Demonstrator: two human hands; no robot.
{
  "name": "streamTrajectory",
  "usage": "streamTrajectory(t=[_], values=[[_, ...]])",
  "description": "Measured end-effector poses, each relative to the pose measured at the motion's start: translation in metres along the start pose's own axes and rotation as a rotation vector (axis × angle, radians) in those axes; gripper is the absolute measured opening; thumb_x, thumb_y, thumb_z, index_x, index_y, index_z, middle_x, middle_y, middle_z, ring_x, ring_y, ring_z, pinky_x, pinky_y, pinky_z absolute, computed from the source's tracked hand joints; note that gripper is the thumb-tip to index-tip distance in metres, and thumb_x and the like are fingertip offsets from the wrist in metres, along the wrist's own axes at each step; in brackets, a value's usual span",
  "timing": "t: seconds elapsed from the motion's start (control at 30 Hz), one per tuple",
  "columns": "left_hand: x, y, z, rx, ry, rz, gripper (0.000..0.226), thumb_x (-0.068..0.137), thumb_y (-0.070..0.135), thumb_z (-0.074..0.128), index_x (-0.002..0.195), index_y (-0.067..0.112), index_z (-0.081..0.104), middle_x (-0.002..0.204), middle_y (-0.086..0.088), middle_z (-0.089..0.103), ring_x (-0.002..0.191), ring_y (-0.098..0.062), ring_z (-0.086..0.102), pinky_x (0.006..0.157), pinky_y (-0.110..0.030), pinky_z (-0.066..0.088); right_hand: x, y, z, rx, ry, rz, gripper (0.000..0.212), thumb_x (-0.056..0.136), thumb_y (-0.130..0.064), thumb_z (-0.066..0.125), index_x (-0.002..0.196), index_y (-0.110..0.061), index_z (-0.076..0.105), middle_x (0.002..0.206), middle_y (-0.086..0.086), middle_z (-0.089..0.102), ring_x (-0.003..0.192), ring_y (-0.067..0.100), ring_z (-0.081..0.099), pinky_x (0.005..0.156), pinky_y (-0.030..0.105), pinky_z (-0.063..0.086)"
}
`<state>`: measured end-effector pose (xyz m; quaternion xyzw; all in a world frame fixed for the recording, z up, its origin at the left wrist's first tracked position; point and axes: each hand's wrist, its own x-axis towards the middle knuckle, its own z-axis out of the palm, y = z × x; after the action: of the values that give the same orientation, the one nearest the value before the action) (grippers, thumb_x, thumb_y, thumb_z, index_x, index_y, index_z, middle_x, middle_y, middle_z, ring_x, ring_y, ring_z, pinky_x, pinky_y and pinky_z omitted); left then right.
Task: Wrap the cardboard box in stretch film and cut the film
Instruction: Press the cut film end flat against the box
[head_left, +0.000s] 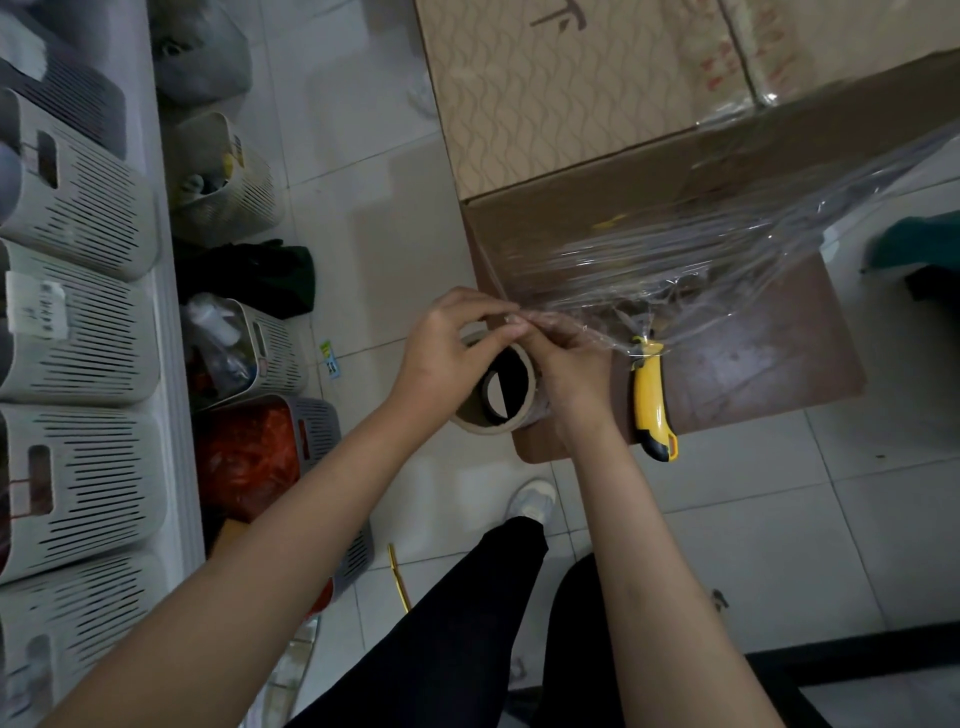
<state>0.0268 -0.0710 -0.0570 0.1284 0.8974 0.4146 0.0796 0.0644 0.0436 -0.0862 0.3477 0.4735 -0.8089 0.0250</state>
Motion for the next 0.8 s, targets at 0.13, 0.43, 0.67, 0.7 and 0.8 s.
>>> streamTrajectory(t=[0.13,0.43,0.67,0.7,0.8], values=[[0.0,0.002,0.009,-0.068,0.059,-0.007,0.016,0.078,0.011,0.072,0.092,0.005,0.075,0.092,-0.013,0.069,0.088,-0.005,0.059,0.082,-0.014,0.045,-0.003,-0.001,-0.005,0.022,-0.026,0.051,0.013,0.076,0.001,0.071,0.089,-0.001,0.068,0.078,-0.001,0.071,0.069,0.002,0.067,0.065,0.015,0.052],[0.002,0.015,0.007,-0.082,0.094,-0.005,0.015,0.076,0.014,0.074,0.09,0.01,0.074,0.091,-0.007,0.067,0.087,0.002,0.058,0.082,-0.012,0.043,-0.002,-0.005,-0.003,-0.044,-0.081,-0.031,0.016,0.078,-0.001,0.071,0.078,-0.016,0.065,0.076,-0.004,0.07,0.076,0.007,0.066,0.073,0.022,0.053],[-0.002,0.017,-0.002,-0.035,0.099,0.079,0.005,0.079,0.007,0.069,0.081,0.003,0.072,0.088,-0.011,0.066,0.088,-0.02,0.063,0.083,-0.036,0.051,-0.001,-0.001,-0.006,-0.09,-0.14,-0.196,0.018,0.067,-0.008,0.079,0.073,-0.025,0.075,0.104,0.023,0.067,0.098,0.035,0.065,0.089,0.046,0.054],[-0.004,0.018,-0.003,-0.038,0.101,0.087,0.005,0.08,0.006,0.069,0.08,0.002,0.072,0.088,-0.011,0.065,0.087,-0.018,0.062,0.082,-0.032,0.051,-0.001,-0.002,-0.008,-0.101,-0.16,-0.208,0.022,0.067,-0.006,0.079,0.072,-0.028,0.075,0.106,0.02,0.067,0.097,0.031,0.066,0.086,0.04,0.055],[-0.008,0.021,-0.008,-0.053,0.119,0.09,0.005,0.079,0.005,0.068,0.079,0.001,0.072,0.083,-0.008,0.064,0.081,-0.01,0.06,0.077,-0.018,0.047,0.0,-0.007,-0.011,-0.044,-0.218,-0.181,0.037,0.067,0.006,0.077,0.09,-0.02,0.067,0.086,0.001,0.071,0.076,0.01,0.067,0.071,0.023,0.054]])
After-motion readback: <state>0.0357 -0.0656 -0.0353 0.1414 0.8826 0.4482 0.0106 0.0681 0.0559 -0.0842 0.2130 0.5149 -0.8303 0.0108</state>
